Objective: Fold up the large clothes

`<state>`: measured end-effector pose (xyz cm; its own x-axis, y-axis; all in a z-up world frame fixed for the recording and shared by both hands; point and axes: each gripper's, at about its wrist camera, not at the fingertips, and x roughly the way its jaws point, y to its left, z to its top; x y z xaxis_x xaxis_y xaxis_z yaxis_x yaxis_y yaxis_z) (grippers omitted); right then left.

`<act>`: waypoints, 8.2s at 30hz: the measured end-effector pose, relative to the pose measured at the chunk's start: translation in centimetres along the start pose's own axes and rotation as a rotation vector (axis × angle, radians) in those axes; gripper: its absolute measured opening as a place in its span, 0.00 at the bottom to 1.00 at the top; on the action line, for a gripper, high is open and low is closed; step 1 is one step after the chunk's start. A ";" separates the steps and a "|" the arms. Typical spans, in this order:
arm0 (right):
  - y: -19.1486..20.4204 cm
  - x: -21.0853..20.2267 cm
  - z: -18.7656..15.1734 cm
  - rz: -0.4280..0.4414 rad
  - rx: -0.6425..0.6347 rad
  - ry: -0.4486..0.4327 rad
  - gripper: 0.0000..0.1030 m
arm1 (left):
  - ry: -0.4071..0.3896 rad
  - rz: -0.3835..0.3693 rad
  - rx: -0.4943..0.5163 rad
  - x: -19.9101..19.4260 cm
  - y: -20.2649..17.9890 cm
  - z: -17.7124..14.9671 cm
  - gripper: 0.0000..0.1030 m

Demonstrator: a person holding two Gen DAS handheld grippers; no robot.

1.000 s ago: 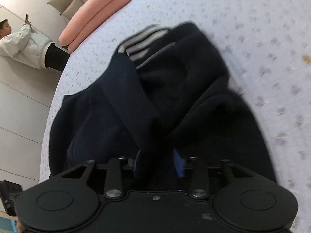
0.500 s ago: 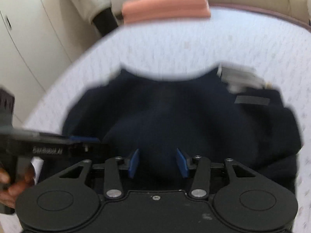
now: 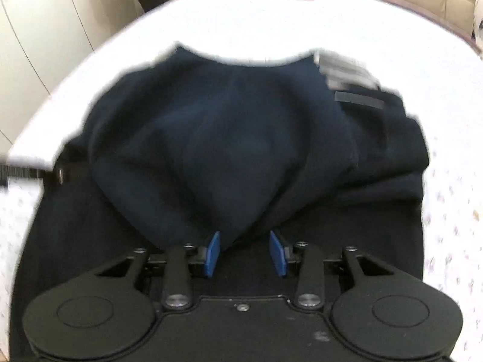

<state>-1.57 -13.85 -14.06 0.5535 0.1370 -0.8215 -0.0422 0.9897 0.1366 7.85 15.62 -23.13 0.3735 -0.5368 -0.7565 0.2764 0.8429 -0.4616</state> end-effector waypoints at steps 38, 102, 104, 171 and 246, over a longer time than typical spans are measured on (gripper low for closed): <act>-8.4 -14.2 -24.1 -0.125 0.313 0.263 0.69 | 0.114 0.404 -0.224 -16.7 0.1 -23.5 0.69; -16.4 4.3 1.0 -0.140 0.245 -0.087 0.74 | -0.119 0.169 0.116 -6.9 4.6 1.9 0.72; -17.0 4.9 1.1 -0.122 0.264 -0.070 0.75 | -0.108 0.162 0.096 -6.0 4.8 2.2 0.74; -2.0 16.6 12.0 -0.209 -0.197 -0.163 0.09 | -0.304 0.510 0.118 5.0 1.6 8.7 0.26; -10.4 7.0 8.7 0.131 0.135 -0.215 0.13 | -0.464 -0.335 0.021 -4.5 -12.9 4.1 0.10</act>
<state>9.95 -23.55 -16.38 0.7146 0.2374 -0.6580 -0.0222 0.9479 0.3179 6.24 7.00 -11.85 0.6104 -0.7388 -0.2857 0.4628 0.6253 -0.6283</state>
